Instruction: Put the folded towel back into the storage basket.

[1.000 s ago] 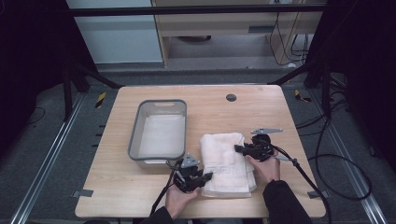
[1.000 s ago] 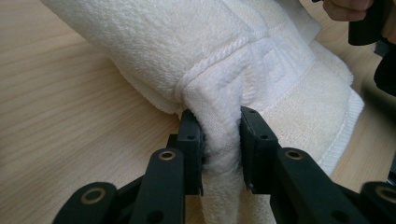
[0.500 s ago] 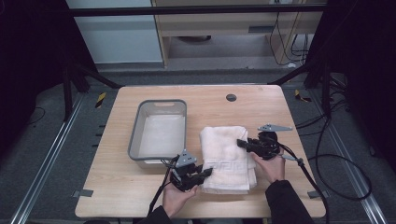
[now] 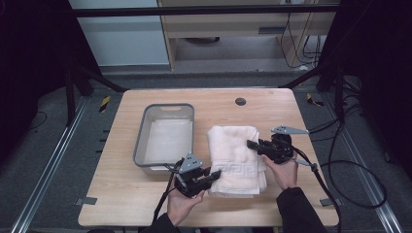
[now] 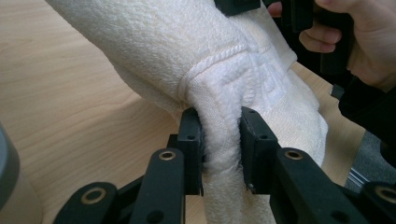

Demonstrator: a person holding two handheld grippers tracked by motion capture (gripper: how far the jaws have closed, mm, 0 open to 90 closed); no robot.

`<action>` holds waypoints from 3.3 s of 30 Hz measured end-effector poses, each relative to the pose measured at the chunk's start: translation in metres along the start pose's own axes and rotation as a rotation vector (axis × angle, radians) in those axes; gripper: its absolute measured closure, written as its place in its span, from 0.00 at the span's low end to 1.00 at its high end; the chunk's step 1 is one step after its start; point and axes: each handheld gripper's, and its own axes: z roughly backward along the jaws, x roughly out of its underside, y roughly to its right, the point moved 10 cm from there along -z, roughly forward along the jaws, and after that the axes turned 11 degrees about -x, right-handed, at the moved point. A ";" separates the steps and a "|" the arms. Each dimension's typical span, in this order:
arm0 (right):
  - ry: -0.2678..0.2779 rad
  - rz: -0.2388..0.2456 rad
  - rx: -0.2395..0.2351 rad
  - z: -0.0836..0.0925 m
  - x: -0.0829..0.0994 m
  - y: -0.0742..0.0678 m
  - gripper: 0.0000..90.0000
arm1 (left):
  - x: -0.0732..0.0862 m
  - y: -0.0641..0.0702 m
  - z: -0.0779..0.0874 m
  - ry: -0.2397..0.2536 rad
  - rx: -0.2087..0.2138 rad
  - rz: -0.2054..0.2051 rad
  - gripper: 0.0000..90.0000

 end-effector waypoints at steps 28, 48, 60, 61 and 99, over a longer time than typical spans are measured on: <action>0.155 0.067 0.018 0.017 -0.063 -0.022 0.78 | -0.058 -0.007 0.028 0.135 -0.047 -0.043 0.80; 0.207 0.114 0.013 0.009 -0.095 -0.044 0.78 | -0.079 -0.024 0.049 0.203 -0.085 -0.040 0.80; 0.227 0.135 0.005 0.002 -0.110 -0.056 0.78 | -0.088 -0.037 0.061 0.226 -0.112 -0.047 0.80; 0.227 0.137 0.005 0.001 -0.111 -0.057 0.78 | -0.089 -0.038 0.063 0.229 -0.114 -0.045 0.80; 0.231 0.224 -0.031 -0.048 -0.148 -0.110 0.78 | -0.092 -0.095 0.112 0.298 -0.195 -0.013 0.80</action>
